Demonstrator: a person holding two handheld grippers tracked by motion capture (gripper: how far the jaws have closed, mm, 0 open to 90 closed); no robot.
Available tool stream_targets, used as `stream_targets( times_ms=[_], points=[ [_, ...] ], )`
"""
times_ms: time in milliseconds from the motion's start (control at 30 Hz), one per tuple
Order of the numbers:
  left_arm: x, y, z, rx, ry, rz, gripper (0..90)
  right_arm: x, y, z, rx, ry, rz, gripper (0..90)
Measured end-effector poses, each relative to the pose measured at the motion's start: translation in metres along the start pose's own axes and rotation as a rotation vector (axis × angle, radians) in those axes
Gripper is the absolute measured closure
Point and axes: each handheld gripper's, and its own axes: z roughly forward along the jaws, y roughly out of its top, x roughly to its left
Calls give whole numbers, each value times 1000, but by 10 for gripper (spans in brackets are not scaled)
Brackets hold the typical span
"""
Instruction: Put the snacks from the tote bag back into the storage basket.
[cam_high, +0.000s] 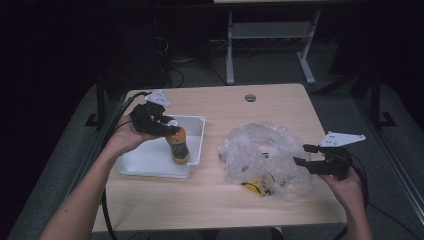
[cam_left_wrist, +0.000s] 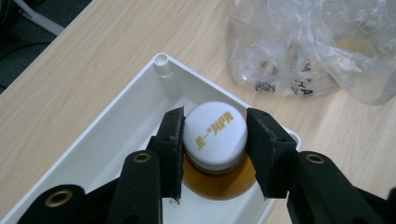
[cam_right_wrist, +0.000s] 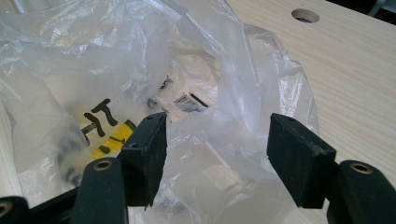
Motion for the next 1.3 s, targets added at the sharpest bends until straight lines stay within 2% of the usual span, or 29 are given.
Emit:
stream_targets(
  times_ms=[133, 433, 867, 967, 1300],
  points=[
    [-1, -3, 6, 10, -3, 6, 588, 0, 0, 0, -3, -1, -1, 374],
    [-4, -9, 15, 13, -4, -6, 588, 1, 1, 0, 0, 3, -3, 374],
    [-7, -10, 22, 14, -3, -5, 588, 1, 0, 0, -1, 5, -2, 375],
    [-8, -11, 23, 4, -2, 11, 588, 1, 0, 0, -2, 6, 0, 374],
    [-9, -14, 24, -4, -15, 0, 586, 0, -1, 2, 0, 5, -3, 369]
  ],
)
